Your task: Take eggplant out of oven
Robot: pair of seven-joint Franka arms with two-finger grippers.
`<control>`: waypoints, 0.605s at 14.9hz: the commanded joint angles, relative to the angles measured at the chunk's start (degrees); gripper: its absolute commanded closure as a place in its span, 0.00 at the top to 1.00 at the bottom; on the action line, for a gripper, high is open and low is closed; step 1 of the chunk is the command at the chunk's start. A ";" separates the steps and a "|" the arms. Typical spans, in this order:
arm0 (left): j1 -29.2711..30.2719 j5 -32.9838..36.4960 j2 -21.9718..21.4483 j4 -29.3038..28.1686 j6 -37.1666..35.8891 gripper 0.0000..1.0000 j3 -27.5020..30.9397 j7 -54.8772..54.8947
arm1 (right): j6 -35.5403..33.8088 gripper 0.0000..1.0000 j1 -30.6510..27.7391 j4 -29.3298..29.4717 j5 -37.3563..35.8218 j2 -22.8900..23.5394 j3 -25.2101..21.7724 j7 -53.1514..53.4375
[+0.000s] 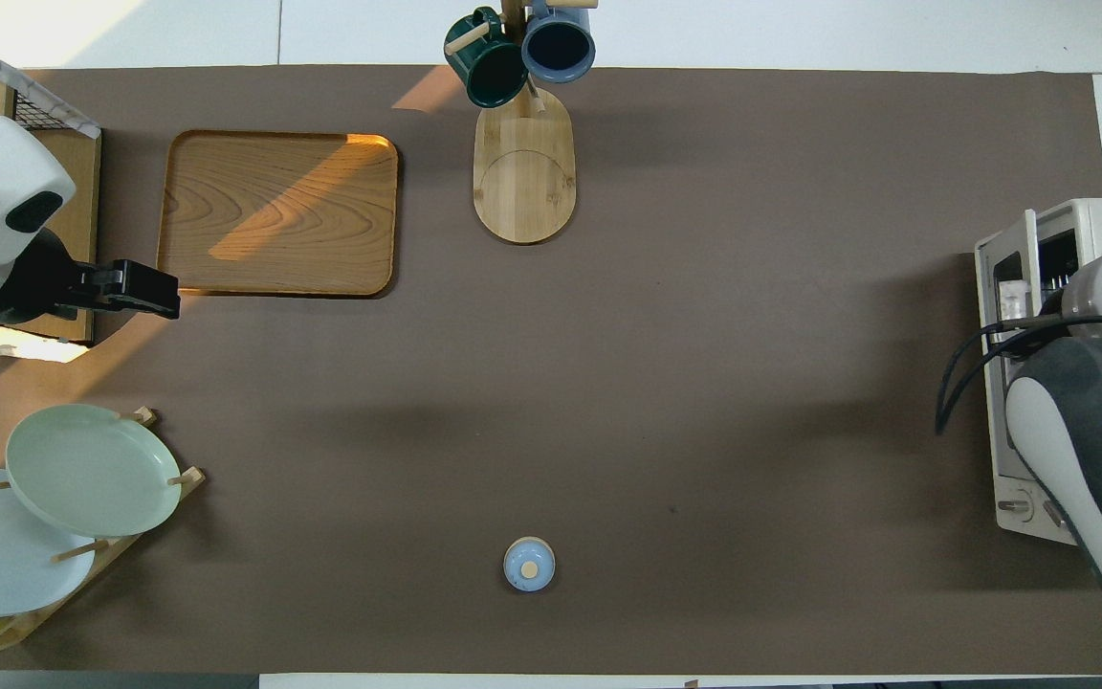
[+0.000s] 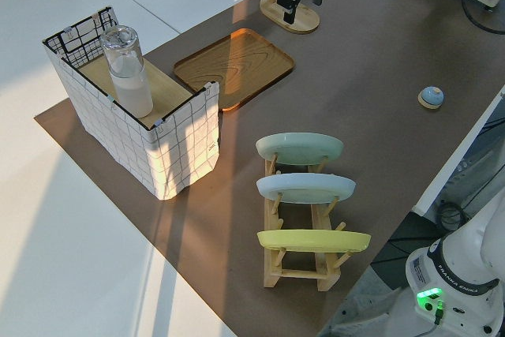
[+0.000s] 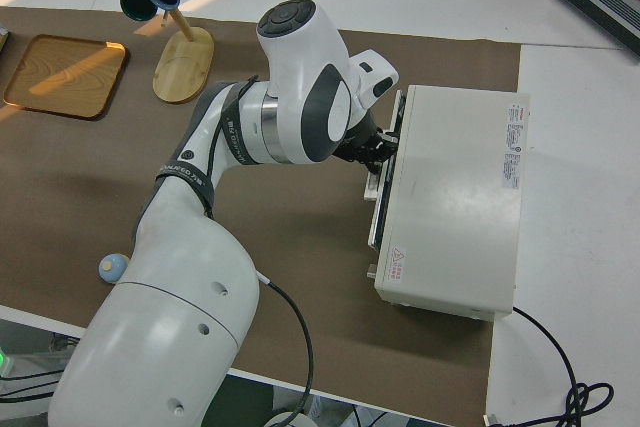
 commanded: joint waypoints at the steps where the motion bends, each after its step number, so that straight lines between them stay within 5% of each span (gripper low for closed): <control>1: 0.58 -0.70 -1.65 -1.91 1.10 1.00 -0.29 0.27 | 9.90 0.00 -0.25 -2.25 2.98 4.90 -0.16 0.37; 9: 0.58 -0.70 -1.65 -1.83 1.01 1.00 -0.29 0.27 | 19.13 0.00 1.42 -6.74 6.51 7.98 -0.24 1.52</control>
